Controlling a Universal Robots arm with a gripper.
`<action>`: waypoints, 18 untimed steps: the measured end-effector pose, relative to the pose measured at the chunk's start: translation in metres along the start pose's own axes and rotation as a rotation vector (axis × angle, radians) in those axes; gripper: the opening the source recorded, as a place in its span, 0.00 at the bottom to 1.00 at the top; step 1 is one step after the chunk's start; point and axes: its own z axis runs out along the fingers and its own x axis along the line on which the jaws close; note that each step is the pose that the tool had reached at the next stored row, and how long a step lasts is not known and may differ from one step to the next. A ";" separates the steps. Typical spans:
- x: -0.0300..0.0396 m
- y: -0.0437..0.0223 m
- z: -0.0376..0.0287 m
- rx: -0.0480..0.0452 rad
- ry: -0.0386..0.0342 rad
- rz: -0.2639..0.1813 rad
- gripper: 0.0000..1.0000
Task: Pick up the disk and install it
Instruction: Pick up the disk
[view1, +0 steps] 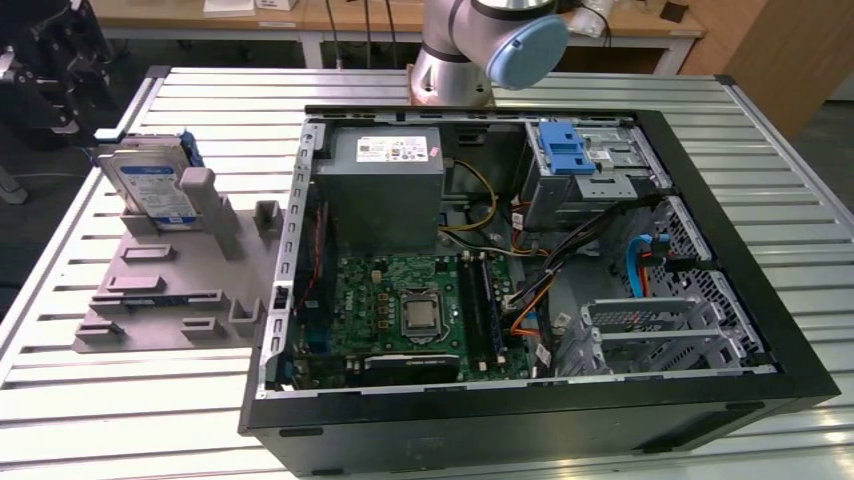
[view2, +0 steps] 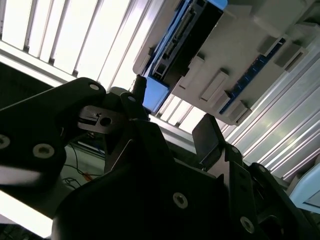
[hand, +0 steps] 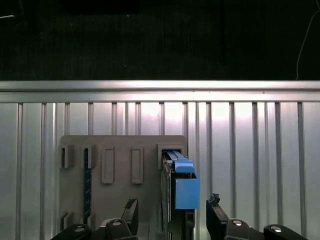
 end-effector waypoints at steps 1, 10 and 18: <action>-0.0005 0.0001 0.0006 0.0000 0.0000 0.000 0.64; -0.0049 0.0015 0.0114 -0.0001 0.0004 0.002 0.64; -0.0057 0.0033 0.0242 0.0000 -0.0004 0.006 0.64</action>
